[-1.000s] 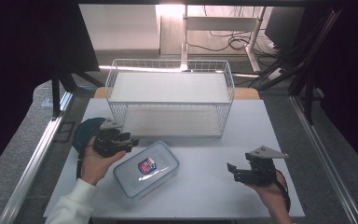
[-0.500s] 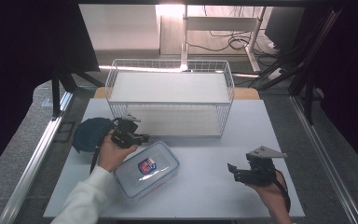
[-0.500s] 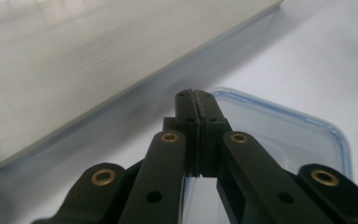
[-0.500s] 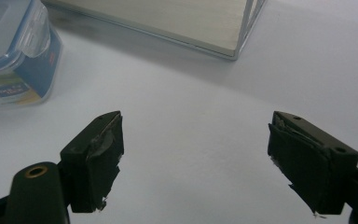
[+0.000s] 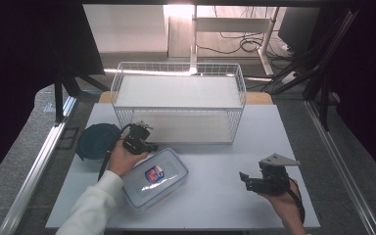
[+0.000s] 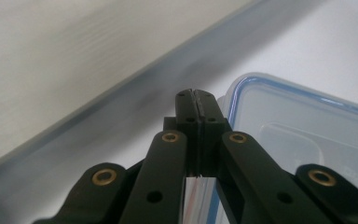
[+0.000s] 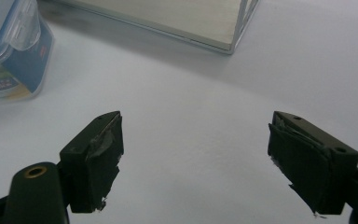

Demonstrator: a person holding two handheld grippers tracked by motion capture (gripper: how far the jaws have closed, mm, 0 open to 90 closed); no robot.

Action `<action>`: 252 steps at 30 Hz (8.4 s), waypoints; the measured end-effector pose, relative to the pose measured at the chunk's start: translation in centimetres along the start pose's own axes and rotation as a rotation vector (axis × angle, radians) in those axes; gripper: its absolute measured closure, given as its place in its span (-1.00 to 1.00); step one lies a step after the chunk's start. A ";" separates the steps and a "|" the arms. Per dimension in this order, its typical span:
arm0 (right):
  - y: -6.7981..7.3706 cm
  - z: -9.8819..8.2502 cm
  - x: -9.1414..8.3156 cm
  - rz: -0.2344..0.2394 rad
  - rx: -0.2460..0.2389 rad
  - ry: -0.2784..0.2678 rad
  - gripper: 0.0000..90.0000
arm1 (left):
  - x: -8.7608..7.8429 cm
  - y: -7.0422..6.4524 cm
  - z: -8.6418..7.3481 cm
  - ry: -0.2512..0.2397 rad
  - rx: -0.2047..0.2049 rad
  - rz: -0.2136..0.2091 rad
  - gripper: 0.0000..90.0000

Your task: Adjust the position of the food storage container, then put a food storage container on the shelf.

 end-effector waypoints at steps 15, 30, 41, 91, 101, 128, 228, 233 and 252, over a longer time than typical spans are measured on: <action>-0.1 -0.3 0.4 -0.010 -0.006 0.023 -0.61 | 1.1 -0.8 -0.2 0.055 0.031 0.007 1.00; -0.7 -0.5 0.3 -0.018 0.008 0.023 -0.61 | 1.9 -4.3 0.6 0.075 0.130 -0.059 1.00; -0.6 -0.3 0.1 -0.028 0.022 0.018 -0.61 | -6.6 -0.8 -4.7 -0.108 0.006 0.021 1.00; -0.2 -0.2 0.5 -0.034 0.015 0.030 -0.61 | -8.1 -7.6 -13.7 -0.086 0.154 -0.086 1.00; -0.1 0.0 0.3 -0.040 0.015 0.021 -0.60 | -9.4 -1.0 -13.0 -0.130 -0.096 0.039 1.00; -0.4 -0.2 0.5 -0.053 0.021 0.027 -0.59 | -2.6 0.0 -10.2 -0.035 -0.198 -0.025 1.00; 9.2 0.6 8.6 0.484 0.421 0.113 -0.72 | -0.1 -4.3 -7.3 -0.058 -0.412 -0.394 -0.67; 8.8 0.6 8.2 0.479 0.476 0.112 -0.49 | -0.9 -4.1 -7.3 -0.064 -0.432 -0.363 -0.44; 7.3 1.6 6.1 0.471 0.522 0.044 -0.10 | -3.1 -5.0 -7.0 -0.137 -0.429 -0.347 0.01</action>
Point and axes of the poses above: each handheld gripper's, and its own axes: x roughly forward along the jaws, z roughly out of its top, y roughly to its left, the point moved 7 cm from there along x, roughly forward along the jaws, and after that the axes turned 4 degrees about z, right-handed, at the moved point
